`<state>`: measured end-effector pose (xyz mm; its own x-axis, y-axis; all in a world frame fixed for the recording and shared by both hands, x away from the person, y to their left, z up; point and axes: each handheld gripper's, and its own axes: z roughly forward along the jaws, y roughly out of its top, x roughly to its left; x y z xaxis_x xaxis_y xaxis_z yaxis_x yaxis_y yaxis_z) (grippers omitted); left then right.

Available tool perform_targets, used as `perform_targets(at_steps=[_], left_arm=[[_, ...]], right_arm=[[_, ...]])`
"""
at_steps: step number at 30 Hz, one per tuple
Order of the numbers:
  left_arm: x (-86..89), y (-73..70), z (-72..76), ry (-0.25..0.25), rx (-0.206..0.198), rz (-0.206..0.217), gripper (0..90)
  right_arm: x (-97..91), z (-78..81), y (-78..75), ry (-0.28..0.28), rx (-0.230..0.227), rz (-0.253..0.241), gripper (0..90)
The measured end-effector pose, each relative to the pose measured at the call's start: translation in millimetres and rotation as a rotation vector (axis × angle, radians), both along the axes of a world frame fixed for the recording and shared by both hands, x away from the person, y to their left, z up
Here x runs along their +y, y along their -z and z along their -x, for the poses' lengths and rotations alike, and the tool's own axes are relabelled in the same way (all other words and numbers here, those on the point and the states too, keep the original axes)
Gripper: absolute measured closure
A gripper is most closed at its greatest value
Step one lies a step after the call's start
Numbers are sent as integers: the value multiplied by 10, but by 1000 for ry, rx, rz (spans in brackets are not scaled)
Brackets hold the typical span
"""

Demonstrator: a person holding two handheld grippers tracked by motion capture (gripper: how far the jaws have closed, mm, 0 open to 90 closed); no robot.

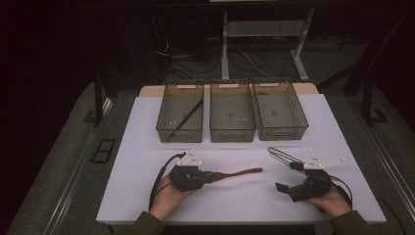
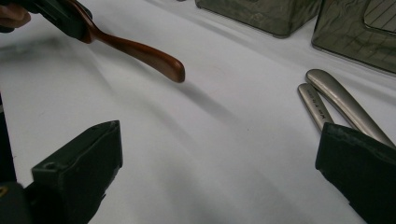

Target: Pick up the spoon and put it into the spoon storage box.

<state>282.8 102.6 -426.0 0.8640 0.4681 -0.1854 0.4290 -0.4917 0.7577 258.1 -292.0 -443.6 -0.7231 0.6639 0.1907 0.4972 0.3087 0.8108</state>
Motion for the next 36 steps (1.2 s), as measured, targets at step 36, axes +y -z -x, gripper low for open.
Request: perform_targets(at_steps=[36], left_arm=[[-6, -369, -459, -69, -117, 55, 791]], right_arm=[[-5, -11, 13, 7, 4, 8, 0]])
